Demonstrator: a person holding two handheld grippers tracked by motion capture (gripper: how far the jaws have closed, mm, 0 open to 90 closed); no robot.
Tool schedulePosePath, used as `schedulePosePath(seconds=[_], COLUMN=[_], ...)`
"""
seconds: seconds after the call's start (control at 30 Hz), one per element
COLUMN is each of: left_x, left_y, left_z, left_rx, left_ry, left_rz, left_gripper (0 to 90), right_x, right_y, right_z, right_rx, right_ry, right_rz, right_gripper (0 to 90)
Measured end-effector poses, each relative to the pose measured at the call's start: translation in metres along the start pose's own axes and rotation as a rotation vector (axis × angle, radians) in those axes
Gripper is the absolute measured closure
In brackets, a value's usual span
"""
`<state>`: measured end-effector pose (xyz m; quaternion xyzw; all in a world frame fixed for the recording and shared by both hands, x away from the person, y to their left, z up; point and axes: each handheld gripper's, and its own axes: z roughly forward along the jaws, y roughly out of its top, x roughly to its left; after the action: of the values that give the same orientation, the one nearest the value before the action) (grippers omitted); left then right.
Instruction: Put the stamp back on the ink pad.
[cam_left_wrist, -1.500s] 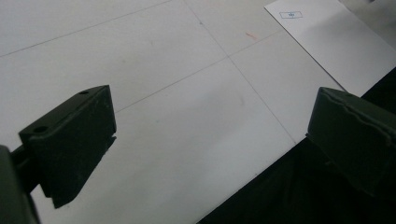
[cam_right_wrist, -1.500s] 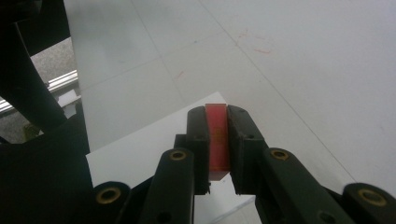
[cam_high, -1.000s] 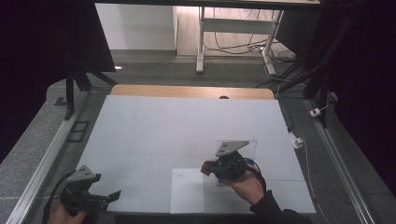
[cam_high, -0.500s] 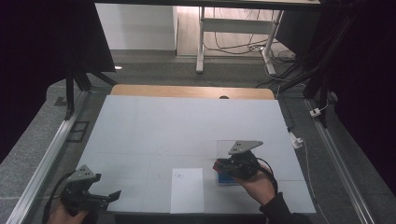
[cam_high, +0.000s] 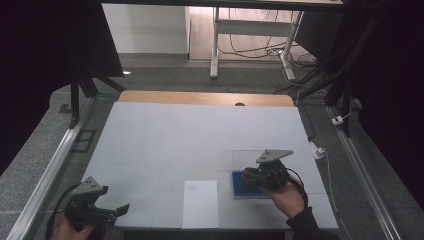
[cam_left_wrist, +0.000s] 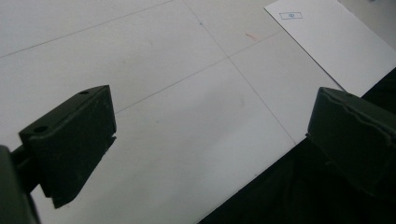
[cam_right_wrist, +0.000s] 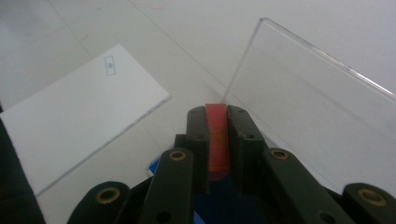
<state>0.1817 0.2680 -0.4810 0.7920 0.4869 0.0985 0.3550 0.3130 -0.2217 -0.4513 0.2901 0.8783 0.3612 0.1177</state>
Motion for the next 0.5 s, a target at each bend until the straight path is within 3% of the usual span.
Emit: schedulePosePath(seconds=[0.5], left_x=[0.000], left_y=[0.000], left_z=[0.000], left_rx=[0.001], left_ry=[0.001], left_rz=[0.000], left_gripper=[1.5], right_x=[-0.016], right_y=[-0.018], right_z=[0.001], right_rx=[0.031], right_ry=[-0.073], right_rz=[0.019], right_gripper=[80.2])
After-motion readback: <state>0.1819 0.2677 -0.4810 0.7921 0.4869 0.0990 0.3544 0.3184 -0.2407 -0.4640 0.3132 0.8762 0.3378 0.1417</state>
